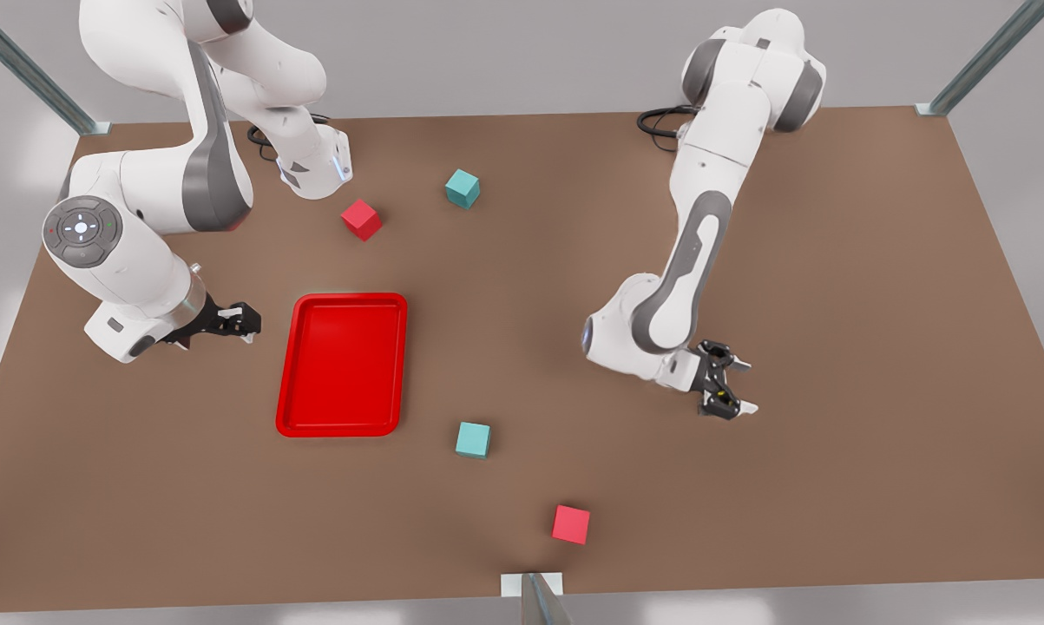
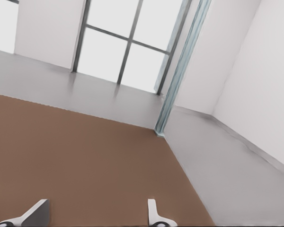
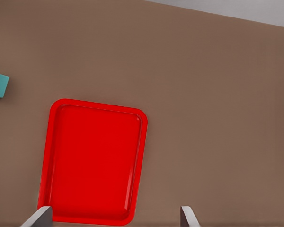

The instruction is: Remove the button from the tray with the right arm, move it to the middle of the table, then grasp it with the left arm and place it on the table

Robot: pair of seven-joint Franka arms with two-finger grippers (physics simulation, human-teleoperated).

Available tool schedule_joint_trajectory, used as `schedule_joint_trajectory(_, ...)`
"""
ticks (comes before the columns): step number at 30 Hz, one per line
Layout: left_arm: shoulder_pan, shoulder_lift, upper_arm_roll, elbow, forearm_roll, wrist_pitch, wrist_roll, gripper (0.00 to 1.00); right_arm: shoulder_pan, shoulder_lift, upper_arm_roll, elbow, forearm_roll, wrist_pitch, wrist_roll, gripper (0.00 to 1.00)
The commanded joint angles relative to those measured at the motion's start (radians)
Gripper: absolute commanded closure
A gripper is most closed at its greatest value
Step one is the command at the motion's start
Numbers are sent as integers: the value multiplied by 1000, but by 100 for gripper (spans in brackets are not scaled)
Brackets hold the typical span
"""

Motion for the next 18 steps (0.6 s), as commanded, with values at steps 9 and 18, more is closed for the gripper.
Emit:
schedule_joint_trajectory(9, 290, -573, -18, 120, -918, -283, 2686, 0, 0, -1, 0, 0, 1, 0, -1, 0)
schedule_joint_trajectory(18, 319, -633, -18, 44, -918, -238, 2896, 0, 5, 0, 2, 0, -3, 0, 2, 0)
